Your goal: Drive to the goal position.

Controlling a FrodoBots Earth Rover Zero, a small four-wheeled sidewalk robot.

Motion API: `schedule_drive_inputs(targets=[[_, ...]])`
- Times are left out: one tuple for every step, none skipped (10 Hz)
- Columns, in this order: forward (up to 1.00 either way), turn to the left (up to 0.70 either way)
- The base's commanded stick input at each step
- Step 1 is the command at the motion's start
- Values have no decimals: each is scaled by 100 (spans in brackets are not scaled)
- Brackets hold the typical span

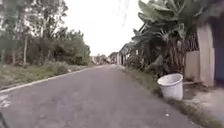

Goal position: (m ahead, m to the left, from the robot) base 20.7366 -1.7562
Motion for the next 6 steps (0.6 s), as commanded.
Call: schedule_drive_inputs(targets=[[70, 0], [70, 0], [70, 0], [70, 0], [70, 0], [70, 0]])
